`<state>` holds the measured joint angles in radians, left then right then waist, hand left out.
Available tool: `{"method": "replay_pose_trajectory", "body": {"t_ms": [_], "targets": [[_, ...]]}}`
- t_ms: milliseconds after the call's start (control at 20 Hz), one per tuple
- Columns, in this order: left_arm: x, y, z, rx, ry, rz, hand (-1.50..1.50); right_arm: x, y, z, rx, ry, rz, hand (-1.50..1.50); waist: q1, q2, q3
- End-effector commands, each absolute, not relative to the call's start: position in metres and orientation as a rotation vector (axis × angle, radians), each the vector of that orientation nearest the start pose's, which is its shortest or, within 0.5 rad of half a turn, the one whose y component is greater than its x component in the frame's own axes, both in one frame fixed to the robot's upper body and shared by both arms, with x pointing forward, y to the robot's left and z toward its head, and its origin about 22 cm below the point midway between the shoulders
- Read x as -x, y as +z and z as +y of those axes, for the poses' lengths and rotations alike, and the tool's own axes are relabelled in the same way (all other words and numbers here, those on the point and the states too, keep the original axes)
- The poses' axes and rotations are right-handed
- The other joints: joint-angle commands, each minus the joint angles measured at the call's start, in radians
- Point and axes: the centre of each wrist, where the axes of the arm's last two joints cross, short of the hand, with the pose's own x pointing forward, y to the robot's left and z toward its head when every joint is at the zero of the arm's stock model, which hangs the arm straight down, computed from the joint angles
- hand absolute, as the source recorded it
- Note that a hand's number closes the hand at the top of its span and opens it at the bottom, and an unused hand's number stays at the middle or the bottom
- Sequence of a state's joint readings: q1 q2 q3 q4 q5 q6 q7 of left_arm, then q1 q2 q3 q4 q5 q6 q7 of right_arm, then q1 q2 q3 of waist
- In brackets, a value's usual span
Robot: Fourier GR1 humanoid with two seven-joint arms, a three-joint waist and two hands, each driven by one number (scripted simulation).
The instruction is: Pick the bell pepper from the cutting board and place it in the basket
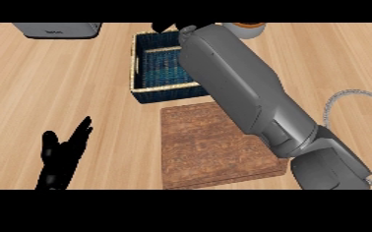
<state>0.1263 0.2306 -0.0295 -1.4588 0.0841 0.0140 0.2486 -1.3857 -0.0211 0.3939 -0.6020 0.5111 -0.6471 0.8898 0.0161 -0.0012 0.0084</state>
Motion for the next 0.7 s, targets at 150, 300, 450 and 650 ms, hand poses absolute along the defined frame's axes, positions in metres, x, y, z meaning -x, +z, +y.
{"method": "replay_pose_trajectory", "body": {"t_ms": [150,300,450,650], "targets": [[-0.203,-0.045,0.290,-0.161,-0.063,-0.999,0.00,-0.424,0.186,-0.015,0.923,0.335,-1.503,-1.50,-0.009,0.003,-0.008],[-0.204,-0.052,0.295,-0.160,-0.032,-1.021,0.00,-0.416,0.203,-0.014,0.911,0.303,-1.543,-1.50,-0.021,-0.002,-0.009],[-0.195,-0.053,0.292,-0.140,-0.005,-1.009,0.00,-0.413,0.231,-0.008,0.881,0.201,-1.588,-1.50,-0.018,-0.002,-0.009],[-0.194,-0.050,0.289,-0.182,-0.016,-0.996,0.00,-0.419,0.240,-0.049,0.843,0.061,-1.577,-1.50,-0.032,-0.006,-0.007]]}}
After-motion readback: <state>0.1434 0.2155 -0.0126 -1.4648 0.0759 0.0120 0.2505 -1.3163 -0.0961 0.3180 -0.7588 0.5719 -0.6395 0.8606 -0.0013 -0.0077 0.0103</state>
